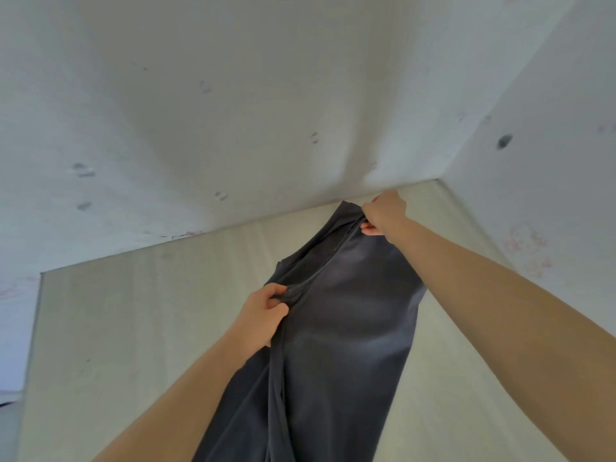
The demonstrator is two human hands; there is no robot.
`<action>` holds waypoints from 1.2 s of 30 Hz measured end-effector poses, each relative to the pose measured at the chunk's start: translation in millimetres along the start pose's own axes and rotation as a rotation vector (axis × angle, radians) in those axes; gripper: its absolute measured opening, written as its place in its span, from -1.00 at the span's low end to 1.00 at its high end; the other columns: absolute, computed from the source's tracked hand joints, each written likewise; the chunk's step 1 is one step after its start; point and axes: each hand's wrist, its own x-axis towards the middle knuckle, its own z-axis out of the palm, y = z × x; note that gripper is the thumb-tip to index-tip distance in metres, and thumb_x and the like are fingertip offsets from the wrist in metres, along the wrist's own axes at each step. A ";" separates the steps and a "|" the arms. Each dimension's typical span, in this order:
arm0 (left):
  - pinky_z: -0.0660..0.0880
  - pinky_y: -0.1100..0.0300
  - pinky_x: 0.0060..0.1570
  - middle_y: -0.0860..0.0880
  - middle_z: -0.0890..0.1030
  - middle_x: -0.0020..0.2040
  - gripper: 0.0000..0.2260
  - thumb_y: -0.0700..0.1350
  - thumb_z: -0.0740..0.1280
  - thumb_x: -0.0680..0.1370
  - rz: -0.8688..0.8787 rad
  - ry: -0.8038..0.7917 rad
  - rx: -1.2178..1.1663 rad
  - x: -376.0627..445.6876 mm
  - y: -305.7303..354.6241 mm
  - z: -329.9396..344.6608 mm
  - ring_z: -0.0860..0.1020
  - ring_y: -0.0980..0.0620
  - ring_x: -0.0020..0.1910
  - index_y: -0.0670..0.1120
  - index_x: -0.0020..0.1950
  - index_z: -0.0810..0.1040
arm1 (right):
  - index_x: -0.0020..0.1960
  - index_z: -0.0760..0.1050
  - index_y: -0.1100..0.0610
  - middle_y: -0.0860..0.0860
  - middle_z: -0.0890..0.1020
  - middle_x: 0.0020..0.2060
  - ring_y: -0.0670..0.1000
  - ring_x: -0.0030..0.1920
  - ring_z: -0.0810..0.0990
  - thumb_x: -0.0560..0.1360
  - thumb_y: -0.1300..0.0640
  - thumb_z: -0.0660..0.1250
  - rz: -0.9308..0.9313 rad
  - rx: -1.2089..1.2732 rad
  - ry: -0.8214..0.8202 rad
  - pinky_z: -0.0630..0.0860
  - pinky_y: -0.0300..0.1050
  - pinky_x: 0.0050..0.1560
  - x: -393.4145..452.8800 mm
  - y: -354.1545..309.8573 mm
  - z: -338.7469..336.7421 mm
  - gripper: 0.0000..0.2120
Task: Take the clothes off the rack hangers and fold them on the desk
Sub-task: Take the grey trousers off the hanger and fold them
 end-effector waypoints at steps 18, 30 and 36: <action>0.53 0.11 0.12 0.08 0.64 0.04 -0.71 -0.16 0.37 0.55 -0.002 0.187 -0.209 44.4 -41.8 -46.4 0.60 0.10 0.04 0.00 0.26 0.48 | 0.25 0.45 0.23 0.12 0.56 0.05 0.06 0.11 0.53 0.53 0.25 0.23 -0.107 -0.014 -0.153 0.56 -0.05 0.09 31.8 2.8 76.7 -0.71; 0.53 0.06 -0.08 -0.01 0.48 0.18 -0.40 -0.15 0.39 0.43 -0.012 0.394 0.564 -45.3 -74.4 -9.6 0.53 -0.03 0.04 -0.03 0.41 0.23 | 0.37 0.35 0.00 -0.04 0.54 -0.07 -0.11 -0.14 0.51 0.57 0.20 0.20 -0.876 -0.853 -0.766 0.46 -0.21 -0.07 -126.2 54.7 95.9 -0.62; 0.43 0.08 0.11 -0.06 0.34 0.27 -0.46 -0.01 0.38 0.47 -0.072 0.560 0.892 -116.7 -103.3 37.0 0.38 -0.07 0.20 -0.05 0.37 0.22 | 0.54 0.11 -0.07 0.05 0.42 0.27 0.07 0.21 0.47 0.57 0.32 0.18 -0.935 -1.092 -0.905 0.47 -0.02 0.23 -182.0 88.4 105.7 -0.37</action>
